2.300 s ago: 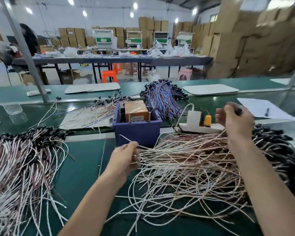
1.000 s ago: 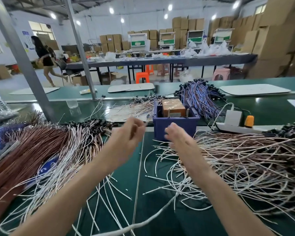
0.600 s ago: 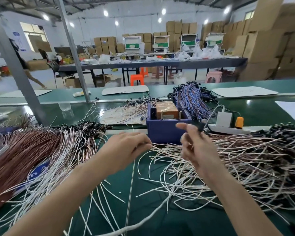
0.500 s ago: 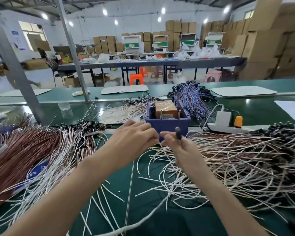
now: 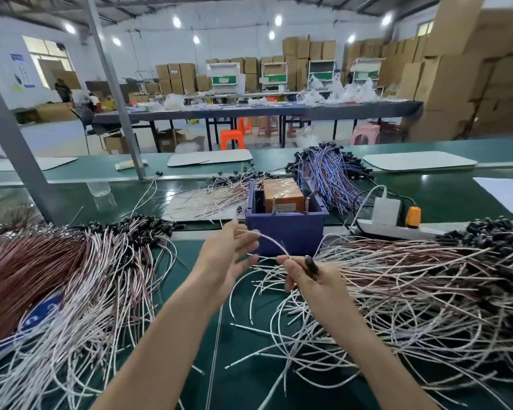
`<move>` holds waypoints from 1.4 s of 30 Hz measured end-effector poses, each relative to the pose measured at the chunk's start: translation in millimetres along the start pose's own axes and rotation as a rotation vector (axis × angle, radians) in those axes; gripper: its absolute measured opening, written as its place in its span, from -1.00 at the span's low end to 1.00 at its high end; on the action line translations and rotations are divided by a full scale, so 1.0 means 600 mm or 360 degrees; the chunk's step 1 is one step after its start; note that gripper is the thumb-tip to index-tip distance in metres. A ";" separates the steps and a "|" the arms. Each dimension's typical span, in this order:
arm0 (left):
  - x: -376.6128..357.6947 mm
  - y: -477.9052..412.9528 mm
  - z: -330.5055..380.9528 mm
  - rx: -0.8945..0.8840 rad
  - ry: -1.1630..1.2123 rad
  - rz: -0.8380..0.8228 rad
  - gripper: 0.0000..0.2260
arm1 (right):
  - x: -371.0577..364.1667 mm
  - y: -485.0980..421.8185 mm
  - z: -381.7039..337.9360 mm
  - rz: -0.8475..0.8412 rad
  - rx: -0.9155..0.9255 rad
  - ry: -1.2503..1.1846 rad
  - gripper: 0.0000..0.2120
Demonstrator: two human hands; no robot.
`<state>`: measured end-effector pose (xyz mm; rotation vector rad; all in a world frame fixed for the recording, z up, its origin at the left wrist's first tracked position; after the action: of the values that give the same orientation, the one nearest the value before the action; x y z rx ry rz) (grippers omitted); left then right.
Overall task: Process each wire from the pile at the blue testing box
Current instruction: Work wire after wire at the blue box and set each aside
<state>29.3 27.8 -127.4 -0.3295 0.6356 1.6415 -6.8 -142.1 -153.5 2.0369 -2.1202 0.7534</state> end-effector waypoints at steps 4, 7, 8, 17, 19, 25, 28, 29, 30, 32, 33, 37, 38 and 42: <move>-0.024 -0.039 0.010 -0.0089 0.0307 -0.0100 -0.79 | -0.017 -0.015 0.018 -0.0069 -0.0034 -0.0009 -0.60; -0.022 -0.055 0.011 -0.0442 -0.0193 -0.0036 -0.77 | -0.007 -0.037 0.028 0.0057 -0.0119 -0.0140 -0.66; -0.021 -0.057 0.006 -0.0577 -0.0394 -0.0020 -0.78 | -0.002 -0.047 0.031 0.0107 -0.0146 -0.0164 -0.67; -0.006 -0.051 -0.070 -0.1133 -0.0736 -0.0006 -0.72 | 0.000 -0.101 0.065 0.0571 -0.0245 -0.0045 -0.81; -0.008 -0.051 -0.075 -0.1172 -0.0808 -0.0063 -0.71 | 0.006 -0.106 0.067 0.0668 -0.0268 -0.0047 -0.74; -0.009 -0.057 -0.090 -0.1151 -0.0977 -0.0129 -0.71 | 0.022 -0.111 0.081 0.0800 -0.0276 -0.0042 -0.76; -0.005 -0.062 -0.094 -0.1119 -0.1020 -0.0103 -0.72 | 0.030 -0.114 0.080 0.0869 -0.0282 -0.0047 -0.77; -0.005 -0.063 -0.095 -0.1108 -0.1036 -0.0103 -0.71 | 0.032 -0.116 0.080 0.0883 -0.0286 -0.0036 -0.76; -0.006 -0.064 -0.096 -0.1104 -0.1052 -0.0106 -0.71 | 0.033 -0.118 0.079 0.0886 -0.0290 -0.0019 -0.75; -0.007 -0.063 -0.097 -0.1119 -0.1079 -0.0114 -0.70 | 0.032 -0.121 0.078 0.0876 -0.0283 0.0012 -0.73; -0.007 -0.063 -0.096 -0.1137 -0.1094 -0.0117 -0.70 | 0.031 -0.122 0.077 0.0871 -0.0272 0.0024 -0.73; -0.009 -0.061 -0.094 -0.1212 -0.1148 -0.0136 -0.68 | 0.032 -0.122 0.074 0.0871 -0.0248 0.0037 -0.75; -0.010 -0.061 -0.094 -0.1218 -0.1158 -0.0144 -0.68 | 0.032 -0.121 0.074 0.0869 -0.0246 0.0039 -0.75; -0.010 -0.062 -0.096 -0.1214 -0.1147 -0.0156 -0.69 | 0.032 -0.121 0.075 0.0857 -0.0256 0.0050 -0.74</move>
<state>58.7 -7.6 -178.8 -0.2728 -0.5586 1.7023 73.0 -176.6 -164.8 1.3717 -2.6416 0.6315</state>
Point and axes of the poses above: each hand's wrist, its own y-axis away from the middle knuckle, its own x-axis out of the back of the hand, z = x × y, the point moved 7 cm from there along -y, towards the middle knuckle, and after that the axes turned 15 degrees about y, right-handed, at the moved point
